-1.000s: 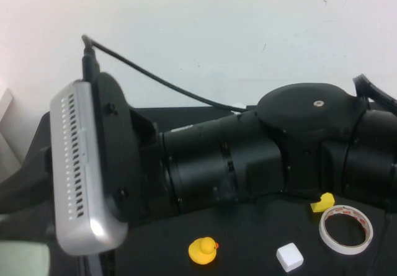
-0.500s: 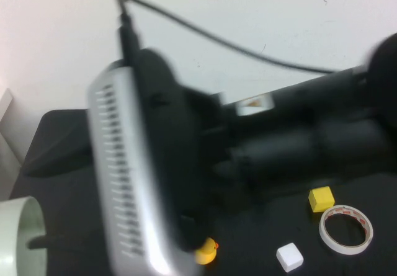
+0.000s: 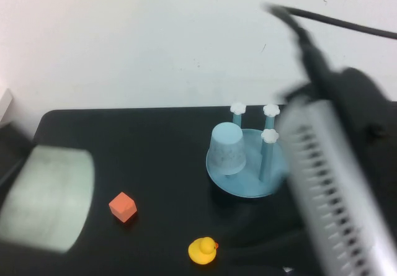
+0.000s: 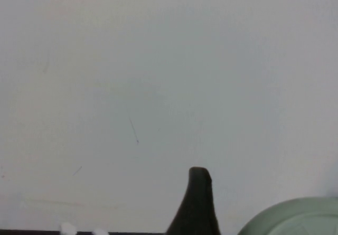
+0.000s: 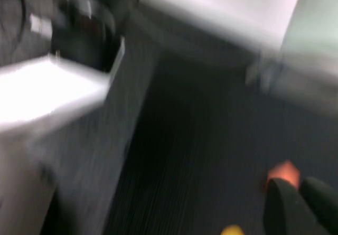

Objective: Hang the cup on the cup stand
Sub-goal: Place the cup on the cup holder

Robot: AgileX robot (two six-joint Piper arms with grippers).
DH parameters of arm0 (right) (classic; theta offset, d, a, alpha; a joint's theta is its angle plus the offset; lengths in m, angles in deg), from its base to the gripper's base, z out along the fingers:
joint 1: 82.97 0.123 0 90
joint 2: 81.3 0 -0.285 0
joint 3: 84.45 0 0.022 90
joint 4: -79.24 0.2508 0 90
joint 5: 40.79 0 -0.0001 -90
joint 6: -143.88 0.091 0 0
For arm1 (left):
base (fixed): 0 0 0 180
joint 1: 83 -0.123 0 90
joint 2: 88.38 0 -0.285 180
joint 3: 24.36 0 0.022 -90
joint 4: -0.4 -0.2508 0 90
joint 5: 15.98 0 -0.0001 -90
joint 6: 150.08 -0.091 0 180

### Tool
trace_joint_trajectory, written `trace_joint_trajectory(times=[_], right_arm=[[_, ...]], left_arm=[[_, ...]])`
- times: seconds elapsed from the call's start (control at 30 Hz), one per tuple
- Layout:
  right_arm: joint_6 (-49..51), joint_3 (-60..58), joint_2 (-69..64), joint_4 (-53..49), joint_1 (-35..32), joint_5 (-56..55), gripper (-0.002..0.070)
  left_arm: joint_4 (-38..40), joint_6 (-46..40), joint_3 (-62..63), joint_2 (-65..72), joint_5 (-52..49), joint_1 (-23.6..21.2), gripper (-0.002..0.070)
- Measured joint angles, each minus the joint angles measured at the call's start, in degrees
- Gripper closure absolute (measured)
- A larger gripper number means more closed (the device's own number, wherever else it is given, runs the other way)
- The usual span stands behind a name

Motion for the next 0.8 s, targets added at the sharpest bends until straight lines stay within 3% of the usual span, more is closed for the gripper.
trace_joint_trajectory(times=[0.2, 0.3, 0.53, 0.8], right_arm=[[23.71, 0.0, 4.69, -22.27, 0.0, 14.03, 0.0668], [31.41, -1.49, 7.51, -30.86, 0.0, 15.32, 0.0672], [45.14, -14.12, 16.8, -43.14, 0.0, 15.32, 0.0675], [55.51, -31.89, 33.26, -46.24, 0.0, 11.8, 0.0675]], left_arm=[[-0.26, -15.31, 7.15, 12.41, -3.9, 0.0, 0.0132], [-0.38, -21.23, 10.93, 19.11, -6.57, 0.0, 0.0133], [-4.36, -21.59, 20.6, 34.92, -12.89, 0.0, 0.0134], [-18.67, -19.36, 35.06, 53.24, -21.26, 0.0, 0.0134]])
